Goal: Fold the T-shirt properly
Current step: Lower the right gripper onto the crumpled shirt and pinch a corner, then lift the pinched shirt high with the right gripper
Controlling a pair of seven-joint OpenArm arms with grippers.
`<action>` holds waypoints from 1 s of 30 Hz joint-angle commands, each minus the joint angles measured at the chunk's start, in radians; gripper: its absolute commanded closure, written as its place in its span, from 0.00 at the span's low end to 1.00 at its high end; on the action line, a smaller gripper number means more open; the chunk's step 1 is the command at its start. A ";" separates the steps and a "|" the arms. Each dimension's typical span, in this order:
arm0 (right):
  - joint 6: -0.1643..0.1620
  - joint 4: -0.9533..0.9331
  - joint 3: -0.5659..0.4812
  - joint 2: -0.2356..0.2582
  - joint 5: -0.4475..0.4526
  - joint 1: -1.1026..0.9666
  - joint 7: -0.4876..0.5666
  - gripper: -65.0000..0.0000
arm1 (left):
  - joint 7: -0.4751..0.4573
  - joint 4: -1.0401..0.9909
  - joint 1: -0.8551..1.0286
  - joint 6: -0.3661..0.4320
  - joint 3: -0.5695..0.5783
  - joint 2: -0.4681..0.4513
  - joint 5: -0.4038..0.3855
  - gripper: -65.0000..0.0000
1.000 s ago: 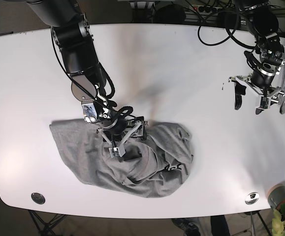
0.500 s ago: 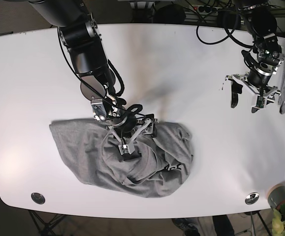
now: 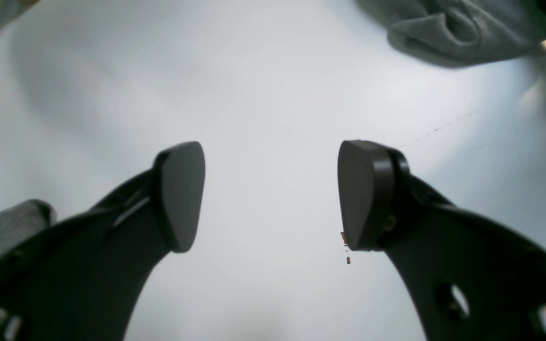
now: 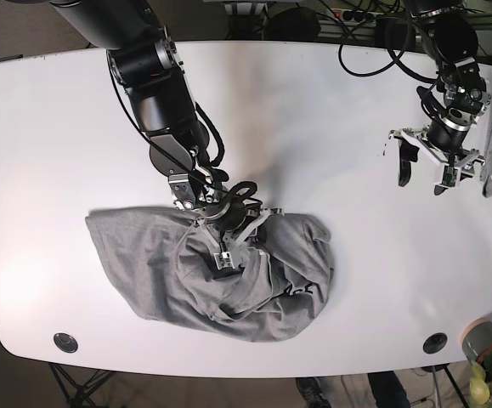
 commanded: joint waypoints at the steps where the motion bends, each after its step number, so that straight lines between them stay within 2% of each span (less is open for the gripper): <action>1: 0.004 0.028 0.002 -0.008 0.005 0.040 0.030 0.96 | -0.026 0.014 -0.008 0.004 -0.006 -0.014 -0.013 0.38; 5: 0.004 0.119 0.001 -0.004 0.005 0.037 0.007 0.97 | -0.026 0.014 -0.008 0.004 -0.006 -0.014 -0.013 0.38; 13: 0.004 0.354 0.001 0.079 0.004 0.094 -0.123 0.97 | -0.029 0.024 -0.021 0.004 0.017 -0.010 -0.021 0.38; 16: 0.006 0.432 0.001 0.093 0.004 0.145 -0.173 0.97 | -0.027 0.025 -0.039 0.004 0.036 0.022 -0.021 0.38; 20: 0.037 0.530 0.001 0.134 0.005 0.223 -0.235 0.97 | -0.027 0.031 -0.044 0.004 0.036 0.073 -0.016 0.38; 26: 0.075 0.533 -0.018 0.180 0.016 0.378 -0.278 0.97 | -0.027 0.057 -0.039 0.004 0.082 0.113 -0.015 0.38; 30: 0.078 0.538 -0.081 0.225 0.016 0.475 -0.277 0.97 | -0.032 0.070 -0.019 0.008 0.140 0.117 -0.018 0.38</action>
